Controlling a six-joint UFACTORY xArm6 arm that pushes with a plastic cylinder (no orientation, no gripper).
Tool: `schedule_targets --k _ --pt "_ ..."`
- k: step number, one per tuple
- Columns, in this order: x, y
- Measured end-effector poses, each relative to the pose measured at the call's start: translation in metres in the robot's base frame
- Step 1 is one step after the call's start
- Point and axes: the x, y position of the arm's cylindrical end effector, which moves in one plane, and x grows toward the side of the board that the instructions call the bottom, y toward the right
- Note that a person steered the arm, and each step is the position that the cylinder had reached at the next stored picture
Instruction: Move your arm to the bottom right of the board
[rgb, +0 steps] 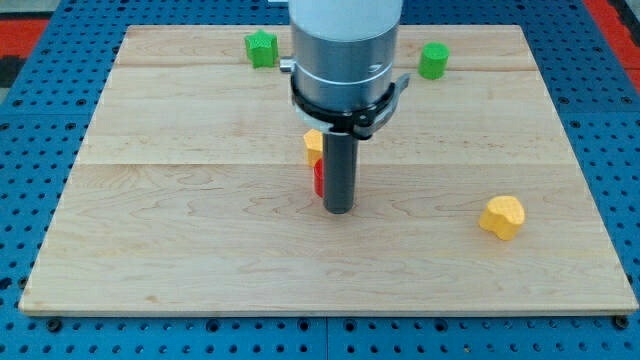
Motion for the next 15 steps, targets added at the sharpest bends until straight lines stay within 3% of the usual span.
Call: schedule_targets --k 1,2,4,6,7,9,10,11,12,13,15 --pt "0.020 -0.033" --pt "-0.008 -0.070" --pt "-0.075 -0.087" --pt "-0.076 -0.044" --pt "-0.075 -0.064" --pt "0.013 -0.096" --pt "0.071 -0.036" --pt "0.104 0.073" --pt "0.111 0.198" --pt "0.103 0.278" --pt "0.058 0.266"
